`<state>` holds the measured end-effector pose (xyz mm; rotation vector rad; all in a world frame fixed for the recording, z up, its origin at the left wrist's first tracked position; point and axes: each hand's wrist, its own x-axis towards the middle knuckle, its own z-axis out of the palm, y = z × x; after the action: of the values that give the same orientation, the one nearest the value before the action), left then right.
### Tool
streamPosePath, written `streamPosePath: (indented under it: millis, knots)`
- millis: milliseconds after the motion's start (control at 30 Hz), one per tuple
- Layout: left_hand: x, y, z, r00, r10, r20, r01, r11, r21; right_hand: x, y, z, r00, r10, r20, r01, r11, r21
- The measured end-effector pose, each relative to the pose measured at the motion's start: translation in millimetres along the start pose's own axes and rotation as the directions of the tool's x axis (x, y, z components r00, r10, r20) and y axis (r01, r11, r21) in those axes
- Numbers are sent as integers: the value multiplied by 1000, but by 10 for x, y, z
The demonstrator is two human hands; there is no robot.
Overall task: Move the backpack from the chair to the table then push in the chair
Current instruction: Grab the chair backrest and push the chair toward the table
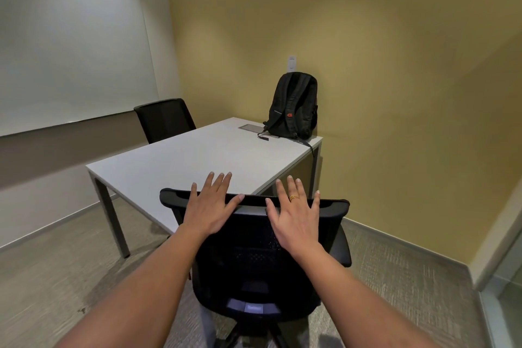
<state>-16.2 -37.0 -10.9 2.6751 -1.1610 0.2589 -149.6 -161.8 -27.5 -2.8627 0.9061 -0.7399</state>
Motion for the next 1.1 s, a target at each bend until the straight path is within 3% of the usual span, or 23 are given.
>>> streamPosePath:
  millis: [200, 367, 667, 1100]
  knots:
    - [36, 3, 52, 999, 26, -37, -24, 998, 58, 50, -152, 20, 999, -44, -1, 44, 999, -26]
    - [42, 7, 75, 997, 26, -75, -20, 997, 80, 72, -140, 118, 995, -58, -85, 56, 998, -28]
    - [112, 44, 100, 994, 17, -107, -10, 998, 69, 123, -108, 197, 979, -39, -200, 34, 999, -28]
    - [206, 170, 135, 993, 1, -119, 8, 997, 75, 226, 25, 239, 969, -11, -246, 9, 1000, -10]
